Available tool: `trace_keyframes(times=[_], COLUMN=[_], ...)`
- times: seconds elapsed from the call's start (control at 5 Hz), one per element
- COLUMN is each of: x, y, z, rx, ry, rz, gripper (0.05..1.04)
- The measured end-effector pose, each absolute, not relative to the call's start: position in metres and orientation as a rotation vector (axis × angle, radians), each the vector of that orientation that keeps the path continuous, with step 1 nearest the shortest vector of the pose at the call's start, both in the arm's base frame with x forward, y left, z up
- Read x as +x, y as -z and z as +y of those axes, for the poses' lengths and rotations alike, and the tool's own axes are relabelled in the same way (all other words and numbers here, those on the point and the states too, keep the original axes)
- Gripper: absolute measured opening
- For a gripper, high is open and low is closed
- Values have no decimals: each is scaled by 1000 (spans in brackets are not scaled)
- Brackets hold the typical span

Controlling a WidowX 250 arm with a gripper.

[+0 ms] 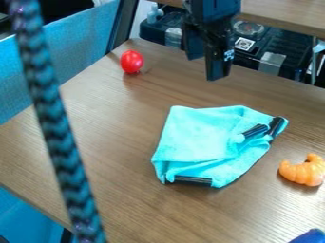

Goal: Left the cloth from bottom left

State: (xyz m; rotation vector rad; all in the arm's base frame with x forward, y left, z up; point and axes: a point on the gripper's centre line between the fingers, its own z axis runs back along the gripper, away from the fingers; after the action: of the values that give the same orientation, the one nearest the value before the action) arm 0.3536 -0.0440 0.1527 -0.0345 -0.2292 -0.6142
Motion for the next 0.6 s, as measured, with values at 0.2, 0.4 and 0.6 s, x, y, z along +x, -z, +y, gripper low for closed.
trace_keyframes(times=[0.2, 0.4, 0.6], x=[353, 349, 345], y=[-138, -114, -85], z=[-44, -43, -46], rx=[-43, -37, -21], ry=[611, 596, 566], rz=[-193, -202, -180], gripper=[1000, 1000, 1000])
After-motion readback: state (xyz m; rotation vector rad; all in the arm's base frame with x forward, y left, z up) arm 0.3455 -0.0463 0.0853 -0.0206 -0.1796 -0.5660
